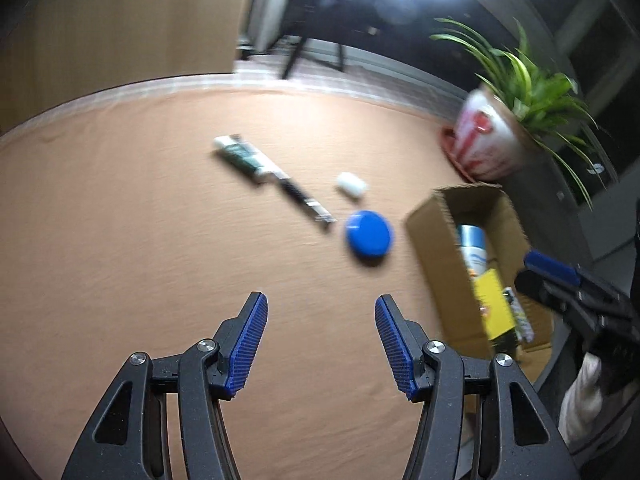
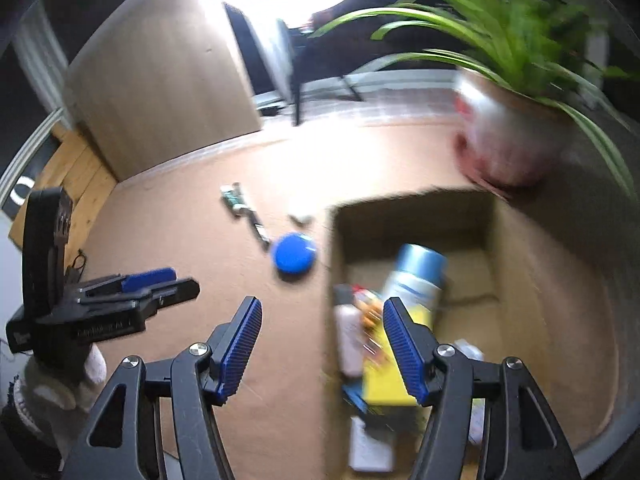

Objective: Organize objects
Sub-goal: 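Move both tools back to the green glue stick and clear pen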

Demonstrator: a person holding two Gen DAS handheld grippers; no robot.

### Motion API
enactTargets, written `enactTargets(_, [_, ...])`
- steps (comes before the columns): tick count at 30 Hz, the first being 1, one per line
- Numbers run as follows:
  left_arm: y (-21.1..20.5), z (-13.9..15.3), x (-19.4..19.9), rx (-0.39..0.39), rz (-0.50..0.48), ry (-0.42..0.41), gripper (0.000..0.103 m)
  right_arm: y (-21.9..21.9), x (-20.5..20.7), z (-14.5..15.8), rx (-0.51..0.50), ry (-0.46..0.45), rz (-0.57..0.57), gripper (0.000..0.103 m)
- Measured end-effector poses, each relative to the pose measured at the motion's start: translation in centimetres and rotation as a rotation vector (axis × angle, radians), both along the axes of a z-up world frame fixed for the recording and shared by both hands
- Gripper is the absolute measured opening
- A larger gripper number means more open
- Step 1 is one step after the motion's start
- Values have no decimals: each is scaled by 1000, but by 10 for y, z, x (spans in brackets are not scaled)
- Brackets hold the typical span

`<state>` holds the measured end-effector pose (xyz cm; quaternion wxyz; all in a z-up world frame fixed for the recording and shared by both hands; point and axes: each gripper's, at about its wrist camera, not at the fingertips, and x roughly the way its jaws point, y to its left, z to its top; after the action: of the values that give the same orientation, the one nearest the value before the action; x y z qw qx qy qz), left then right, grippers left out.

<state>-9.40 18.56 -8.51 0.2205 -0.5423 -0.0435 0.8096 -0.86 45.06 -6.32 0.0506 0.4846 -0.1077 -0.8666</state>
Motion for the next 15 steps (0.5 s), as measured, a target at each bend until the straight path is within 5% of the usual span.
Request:
enactTargets(8, [-84,-6,0,-17,147,-13,60,-60,-81,-16,-67,-56,135,59])
enactTargets(15, [-156,-12,3,-26,265,-31,60,-99,-148,-46,-85,-120,135,59])
